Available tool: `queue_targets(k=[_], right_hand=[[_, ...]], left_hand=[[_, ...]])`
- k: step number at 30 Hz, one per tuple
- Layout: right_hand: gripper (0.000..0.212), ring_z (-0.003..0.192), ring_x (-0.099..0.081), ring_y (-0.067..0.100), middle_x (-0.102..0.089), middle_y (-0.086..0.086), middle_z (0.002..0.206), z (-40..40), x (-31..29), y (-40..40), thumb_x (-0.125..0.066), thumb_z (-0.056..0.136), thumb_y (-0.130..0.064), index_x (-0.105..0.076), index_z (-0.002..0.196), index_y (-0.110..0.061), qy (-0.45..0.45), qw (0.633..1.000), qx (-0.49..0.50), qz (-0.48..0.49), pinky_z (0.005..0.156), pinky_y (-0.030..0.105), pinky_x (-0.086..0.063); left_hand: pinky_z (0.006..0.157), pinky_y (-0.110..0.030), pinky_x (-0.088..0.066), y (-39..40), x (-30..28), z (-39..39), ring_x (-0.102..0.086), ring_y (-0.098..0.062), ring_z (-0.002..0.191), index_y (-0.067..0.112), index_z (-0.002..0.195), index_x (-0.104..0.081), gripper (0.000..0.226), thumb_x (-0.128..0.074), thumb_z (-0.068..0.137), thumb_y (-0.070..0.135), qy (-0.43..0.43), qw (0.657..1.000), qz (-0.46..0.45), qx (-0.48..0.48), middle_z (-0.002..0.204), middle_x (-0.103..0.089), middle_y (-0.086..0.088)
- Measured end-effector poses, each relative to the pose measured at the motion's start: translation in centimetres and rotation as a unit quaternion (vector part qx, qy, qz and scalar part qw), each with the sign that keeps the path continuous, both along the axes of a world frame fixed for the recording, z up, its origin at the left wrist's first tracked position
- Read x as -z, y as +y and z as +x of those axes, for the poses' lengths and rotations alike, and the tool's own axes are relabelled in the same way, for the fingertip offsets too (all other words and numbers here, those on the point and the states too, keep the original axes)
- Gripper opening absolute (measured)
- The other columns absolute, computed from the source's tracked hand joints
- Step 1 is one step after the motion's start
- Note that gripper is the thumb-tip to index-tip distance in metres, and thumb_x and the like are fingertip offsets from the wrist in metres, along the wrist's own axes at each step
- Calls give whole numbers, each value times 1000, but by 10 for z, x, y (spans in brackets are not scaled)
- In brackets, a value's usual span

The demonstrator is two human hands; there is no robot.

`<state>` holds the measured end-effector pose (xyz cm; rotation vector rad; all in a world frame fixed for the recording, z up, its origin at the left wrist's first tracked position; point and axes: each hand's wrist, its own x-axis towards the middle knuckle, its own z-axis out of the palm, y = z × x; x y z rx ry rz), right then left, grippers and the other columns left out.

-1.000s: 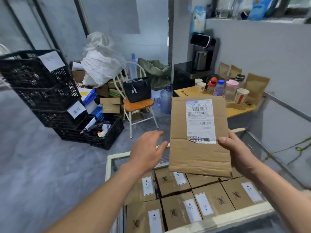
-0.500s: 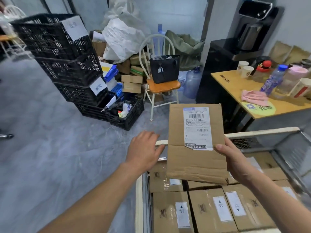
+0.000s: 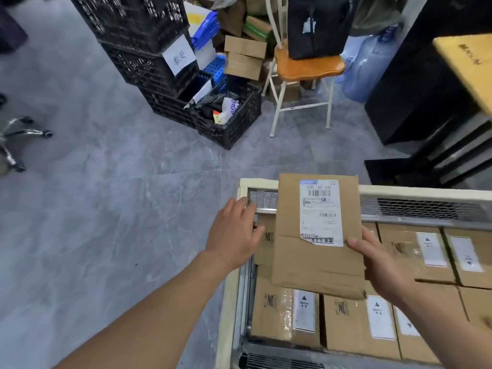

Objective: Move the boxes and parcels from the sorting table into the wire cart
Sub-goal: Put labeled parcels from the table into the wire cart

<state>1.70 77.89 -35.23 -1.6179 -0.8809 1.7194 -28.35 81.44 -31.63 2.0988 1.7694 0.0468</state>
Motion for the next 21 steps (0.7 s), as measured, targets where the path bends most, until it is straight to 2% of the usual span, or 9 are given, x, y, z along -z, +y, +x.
queue_targets(k=[3, 6, 8, 10, 12, 15, 17, 19, 21], right_hand=[[81, 107, -70, 23, -72, -7, 121, 6, 45, 4, -74, 54, -60, -57, 132, -47, -4, 1000, -5, -28, 83, 44, -53], [92, 112, -66, 25, -71, -8, 120, 9, 89, 9, -78, 49, -58, -47, 135, -47, -7, 998, 4, -60, 90, 48, -52], [101, 116, -63, 25, -73, -11, 115, 8, 113, 13, -79, 53, -56, -36, 144, -49, -15, 996, -7, -84, 100, 54, -49], [97, 115, -65, 25, -75, -14, 110, 6, 136, 19, -77, 54, -59, -41, 144, -48, -17, 995, -29, -89, 102, 56, -48], [89, 109, -67, 22, -76, -16, 104, 0, 155, 25, -78, 61, -54, -41, 141, -50, -20, 995, -34, -91, 96, 51, -52], [69, 97, -70, 14, -76, -17, 94, -12, 182, 34, -76, 83, -35, -38, 139, -48, -19, 994, -22, -103, 81, 40, -53], [72, 93, -73, 13, -77, -12, 100, -22, 198, 39, -76, 79, -41, -42, 142, -47, -13, 993, -34, -111, 79, 37, -54], [89, 103, -72, 15, -76, -11, 111, -32, 212, 42, -77, 67, -52, -40, 148, -46, -3, 992, -42, -120, 89, 45, -55], [91, 113, -68, 18, -76, -13, 112, -41, 224, 46, -76, 68, -51, -38, 150, -47, -1, 991, -37, -129, 102, 56, -49]], left_hand=[[123, -41, -15, 10, 41, 3, -4, -28, 154, 12, 157, -20, 62, -38, 105, 41, 24, 999, -38, -4, 167, -10, -6], [125, -43, -7, 17, 83, 6, 8, -31, 155, 10, 160, -9, 68, -37, 106, 43, 52, 997, -57, -10, 169, 4, -8], [126, -45, -6, 21, 108, 8, 9, -32, 155, 8, 160, -8, 71, -37, 106, 43, 68, 996, -53, -9, 169, 6, -11], [126, -46, -5, 24, 130, 10, 10, -33, 155, 7, 160, -8, 72, -38, 106, 43, 72, 996, -46, -12, 168, 7, -13], [125, -45, -3, 24, 150, 11, 12, -32, 155, 5, 159, -10, 73, -41, 105, 42, 70, 997, -43, -15, 168, 9, -13], [123, -43, 0, 19, 173, 10, 10, -33, 155, 3, 158, -19, 72, -46, 103, 40, 66, 998, -9, -17, 168, 6, -15], [121, -42, 0, 17, 182, 10, 5, -32, 155, 3, 157, -24, 71, -49, 101, 39, 66, 997, 19, -23, 168, 0, -15], [121, -42, -1, 17, 185, 9, 3, -31, 155, 3, 156, -24, 71, -48, 100, 40, 71, 997, 34, -28, 168, -4, -15], [122, -42, -1, 16, 188, 9, 5, -30, 155, 3, 158, -21, 74, -43, 100, 43, 76, 996, 39, -32, 168, -2, -15]])
